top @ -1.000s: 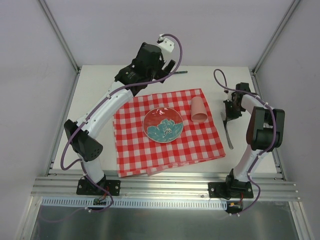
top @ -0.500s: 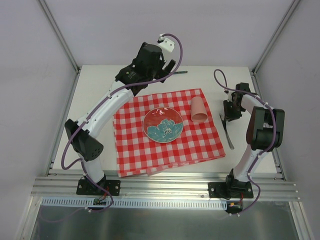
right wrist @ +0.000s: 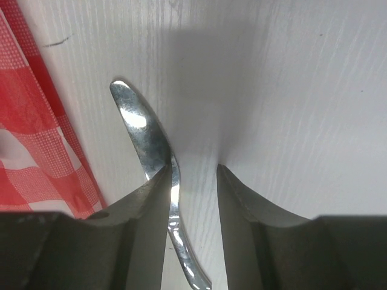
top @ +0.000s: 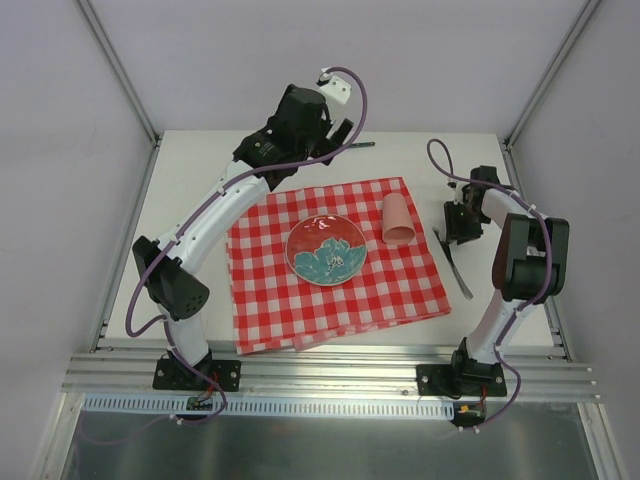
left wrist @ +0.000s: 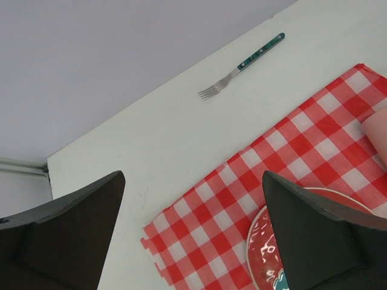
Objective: Set the dinner table for one person
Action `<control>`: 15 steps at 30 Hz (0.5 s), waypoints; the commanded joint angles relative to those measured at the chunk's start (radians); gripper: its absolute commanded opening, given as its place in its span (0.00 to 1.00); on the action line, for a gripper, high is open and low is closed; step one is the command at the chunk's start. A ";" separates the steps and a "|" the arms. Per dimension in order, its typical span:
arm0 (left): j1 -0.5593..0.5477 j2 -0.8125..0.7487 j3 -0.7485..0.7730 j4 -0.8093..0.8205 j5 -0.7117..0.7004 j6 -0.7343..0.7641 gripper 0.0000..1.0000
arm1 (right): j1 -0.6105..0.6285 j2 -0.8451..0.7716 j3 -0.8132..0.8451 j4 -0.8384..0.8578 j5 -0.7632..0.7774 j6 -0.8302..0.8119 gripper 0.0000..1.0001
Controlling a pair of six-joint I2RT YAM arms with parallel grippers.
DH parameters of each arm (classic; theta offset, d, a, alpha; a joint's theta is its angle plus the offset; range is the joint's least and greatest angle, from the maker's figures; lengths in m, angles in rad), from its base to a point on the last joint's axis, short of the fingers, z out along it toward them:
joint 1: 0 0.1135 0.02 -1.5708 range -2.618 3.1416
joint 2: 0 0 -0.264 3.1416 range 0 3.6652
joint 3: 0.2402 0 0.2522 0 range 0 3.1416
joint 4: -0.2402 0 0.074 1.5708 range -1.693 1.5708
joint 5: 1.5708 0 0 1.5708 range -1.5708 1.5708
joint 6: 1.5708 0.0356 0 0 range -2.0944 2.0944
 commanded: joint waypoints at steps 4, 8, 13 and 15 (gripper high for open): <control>-0.009 0.002 0.051 0.024 -0.002 -0.004 0.99 | 0.002 -0.091 -0.014 -0.090 -0.052 0.018 0.38; -0.021 0.000 0.051 0.024 -0.008 0.005 0.99 | 0.002 -0.119 -0.048 -0.091 -0.069 0.015 0.37; -0.032 -0.007 0.045 0.024 -0.012 0.015 0.99 | 0.002 -0.082 -0.065 -0.114 -0.082 0.003 0.37; -0.035 -0.007 0.045 0.024 -0.011 0.015 0.99 | 0.002 -0.061 -0.058 -0.126 -0.085 0.001 0.37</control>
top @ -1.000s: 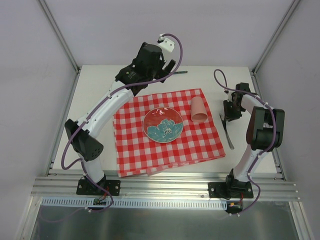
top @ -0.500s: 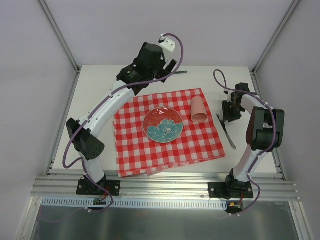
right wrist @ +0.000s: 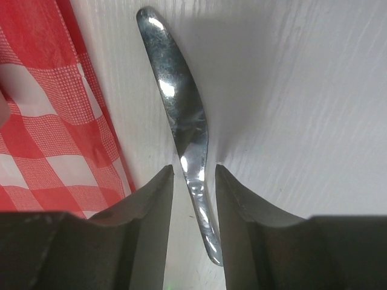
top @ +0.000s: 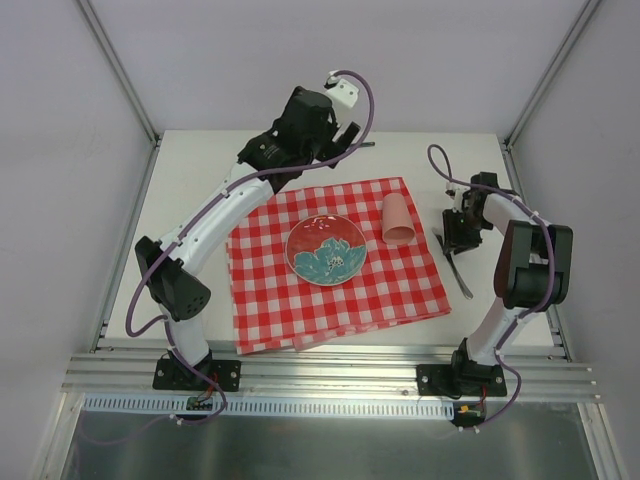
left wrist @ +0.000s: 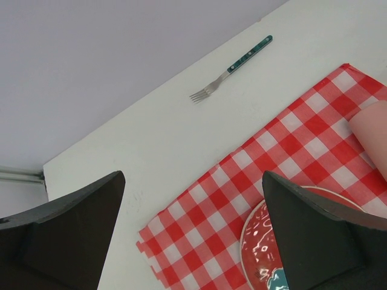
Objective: Set the dinner table for one person
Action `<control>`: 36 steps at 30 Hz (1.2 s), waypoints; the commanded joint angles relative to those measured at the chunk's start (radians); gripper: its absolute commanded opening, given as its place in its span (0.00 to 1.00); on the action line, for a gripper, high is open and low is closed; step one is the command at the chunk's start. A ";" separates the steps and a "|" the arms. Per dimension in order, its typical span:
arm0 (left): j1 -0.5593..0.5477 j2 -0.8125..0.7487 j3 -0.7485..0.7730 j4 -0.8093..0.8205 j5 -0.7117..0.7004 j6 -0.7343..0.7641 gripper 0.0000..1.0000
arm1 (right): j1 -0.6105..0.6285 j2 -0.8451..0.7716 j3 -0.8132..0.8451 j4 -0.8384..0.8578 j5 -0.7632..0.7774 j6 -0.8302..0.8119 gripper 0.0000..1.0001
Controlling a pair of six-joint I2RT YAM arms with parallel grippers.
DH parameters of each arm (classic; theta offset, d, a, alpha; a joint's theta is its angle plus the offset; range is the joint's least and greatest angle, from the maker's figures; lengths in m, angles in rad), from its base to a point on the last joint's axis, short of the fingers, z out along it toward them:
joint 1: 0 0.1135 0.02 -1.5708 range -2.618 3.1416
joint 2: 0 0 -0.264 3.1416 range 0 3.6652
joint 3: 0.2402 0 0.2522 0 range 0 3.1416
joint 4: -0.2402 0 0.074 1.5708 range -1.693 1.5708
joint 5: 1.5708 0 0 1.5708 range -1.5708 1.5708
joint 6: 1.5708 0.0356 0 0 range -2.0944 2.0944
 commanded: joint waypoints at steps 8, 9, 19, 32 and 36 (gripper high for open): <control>-0.013 -0.009 0.041 0.026 -0.012 0.015 0.99 | 0.003 0.076 0.052 -0.068 -0.046 0.003 0.36; -0.013 -0.007 0.041 0.027 -0.011 0.015 0.99 | 0.003 0.084 0.062 -0.075 -0.049 0.001 0.21; -0.011 0.000 0.045 0.029 -0.015 0.012 0.99 | 0.002 0.087 0.091 -0.120 -0.044 -0.028 0.01; -0.011 -0.003 0.048 0.029 -0.017 0.013 0.99 | -0.004 -0.097 0.001 -0.175 -0.043 -0.155 0.39; -0.013 0.000 0.055 0.029 -0.015 0.013 0.99 | -0.004 -0.100 -0.029 -0.180 -0.027 -0.203 0.39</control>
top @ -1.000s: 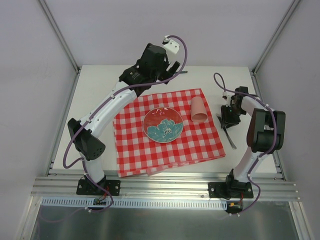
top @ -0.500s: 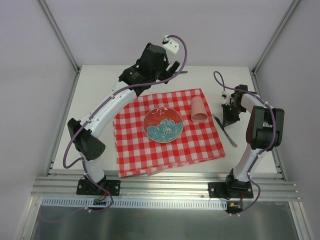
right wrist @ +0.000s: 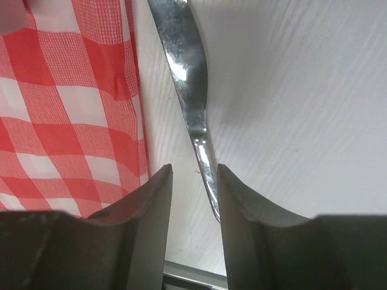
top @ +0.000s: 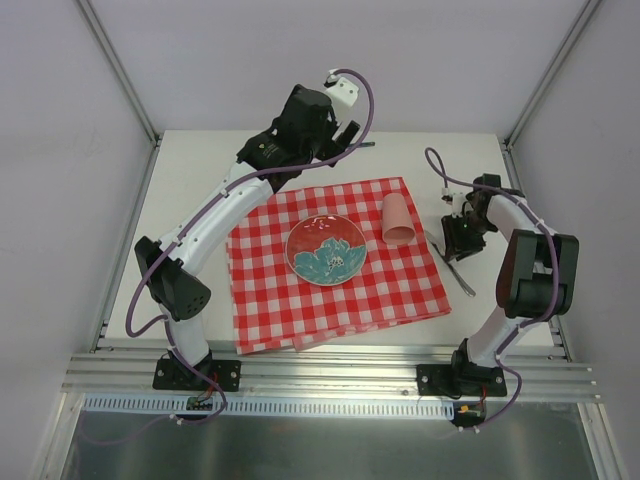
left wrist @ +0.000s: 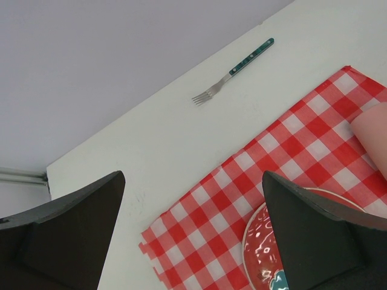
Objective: Set the dinner table for one person
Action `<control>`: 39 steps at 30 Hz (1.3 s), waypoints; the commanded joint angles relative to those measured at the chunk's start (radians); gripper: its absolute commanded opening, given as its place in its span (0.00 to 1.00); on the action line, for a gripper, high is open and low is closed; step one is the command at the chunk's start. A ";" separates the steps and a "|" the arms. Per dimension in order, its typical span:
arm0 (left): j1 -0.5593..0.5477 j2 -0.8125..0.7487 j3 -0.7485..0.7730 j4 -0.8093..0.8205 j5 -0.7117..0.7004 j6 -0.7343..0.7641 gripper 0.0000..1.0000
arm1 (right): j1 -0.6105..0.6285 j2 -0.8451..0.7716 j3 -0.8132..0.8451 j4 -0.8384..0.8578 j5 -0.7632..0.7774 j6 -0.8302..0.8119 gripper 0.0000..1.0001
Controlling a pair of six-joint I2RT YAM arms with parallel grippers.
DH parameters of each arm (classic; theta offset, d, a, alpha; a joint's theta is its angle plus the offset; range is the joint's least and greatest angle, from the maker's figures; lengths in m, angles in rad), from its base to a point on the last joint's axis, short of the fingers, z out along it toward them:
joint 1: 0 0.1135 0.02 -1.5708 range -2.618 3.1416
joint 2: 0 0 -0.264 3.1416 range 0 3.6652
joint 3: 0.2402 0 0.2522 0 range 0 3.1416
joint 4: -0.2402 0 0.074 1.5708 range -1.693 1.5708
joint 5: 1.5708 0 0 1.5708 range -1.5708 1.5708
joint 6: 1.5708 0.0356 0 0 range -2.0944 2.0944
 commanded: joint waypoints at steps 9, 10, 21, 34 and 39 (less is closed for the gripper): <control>-0.007 -0.002 0.050 0.029 -0.015 0.003 0.99 | -0.007 -0.017 -0.073 -0.060 0.068 -0.158 0.38; -0.007 0.001 0.052 0.029 -0.015 0.003 0.99 | -0.009 -0.008 -0.077 -0.060 0.077 -0.159 0.38; -0.007 0.014 0.064 0.029 -0.012 -0.003 0.99 | -0.013 0.032 -0.111 -0.014 0.128 -0.195 0.36; -0.009 0.030 0.079 0.027 -0.009 -0.014 0.99 | -0.013 0.096 -0.013 -0.068 0.147 -0.144 0.05; -0.009 0.027 0.076 0.027 -0.014 -0.009 0.99 | -0.013 0.070 -0.013 -0.066 0.138 -0.140 0.01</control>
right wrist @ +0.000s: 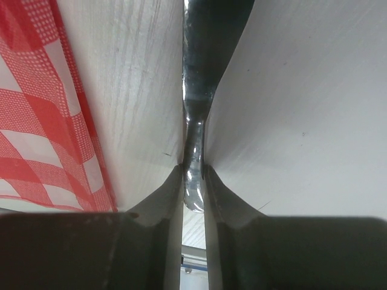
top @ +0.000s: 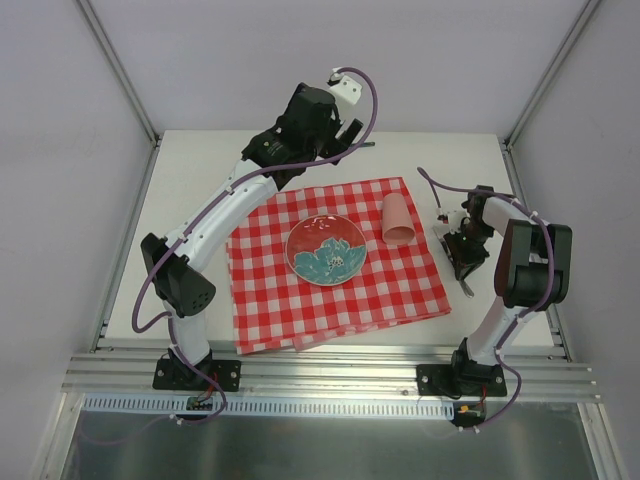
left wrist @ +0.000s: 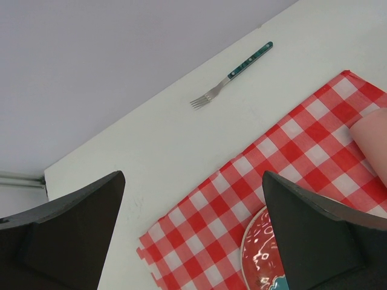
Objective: Set the dinner table for one person
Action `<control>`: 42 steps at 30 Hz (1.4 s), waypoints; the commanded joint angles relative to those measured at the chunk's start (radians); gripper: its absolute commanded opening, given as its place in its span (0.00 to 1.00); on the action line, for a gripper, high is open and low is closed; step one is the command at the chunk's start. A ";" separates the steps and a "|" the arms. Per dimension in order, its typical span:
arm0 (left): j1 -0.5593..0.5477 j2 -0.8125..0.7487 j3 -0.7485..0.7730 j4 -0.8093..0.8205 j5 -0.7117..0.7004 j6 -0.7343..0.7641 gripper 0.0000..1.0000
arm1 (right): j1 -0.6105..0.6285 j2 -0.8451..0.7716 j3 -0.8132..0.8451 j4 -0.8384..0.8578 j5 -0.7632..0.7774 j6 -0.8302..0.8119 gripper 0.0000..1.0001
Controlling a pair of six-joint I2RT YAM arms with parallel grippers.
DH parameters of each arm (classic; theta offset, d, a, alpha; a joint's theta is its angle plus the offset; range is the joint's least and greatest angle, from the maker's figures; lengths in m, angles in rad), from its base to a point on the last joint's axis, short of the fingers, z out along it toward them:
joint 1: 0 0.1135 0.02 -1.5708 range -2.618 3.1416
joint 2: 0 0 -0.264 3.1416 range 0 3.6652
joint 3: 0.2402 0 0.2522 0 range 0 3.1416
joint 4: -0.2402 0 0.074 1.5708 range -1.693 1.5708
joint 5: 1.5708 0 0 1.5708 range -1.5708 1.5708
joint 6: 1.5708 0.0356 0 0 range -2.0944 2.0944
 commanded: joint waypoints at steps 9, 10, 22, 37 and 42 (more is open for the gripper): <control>-0.007 -0.017 0.031 0.028 -0.014 -0.007 0.99 | -0.018 -0.143 0.037 -0.022 -0.034 0.031 0.00; -0.007 -0.015 0.032 0.028 -0.015 -0.008 0.99 | -0.018 -0.154 0.032 -0.019 -0.037 0.033 0.01; -0.007 -0.014 0.044 0.028 -0.012 -0.010 0.99 | -0.018 -0.193 0.045 -0.017 -0.075 0.086 0.00; -0.009 -0.014 0.038 0.028 -0.014 -0.005 0.99 | -0.018 -0.167 -0.095 0.093 -0.078 -0.012 0.47; -0.007 -0.009 0.044 0.028 -0.011 -0.005 0.99 | -0.018 -0.150 -0.090 0.132 -0.100 -0.016 0.45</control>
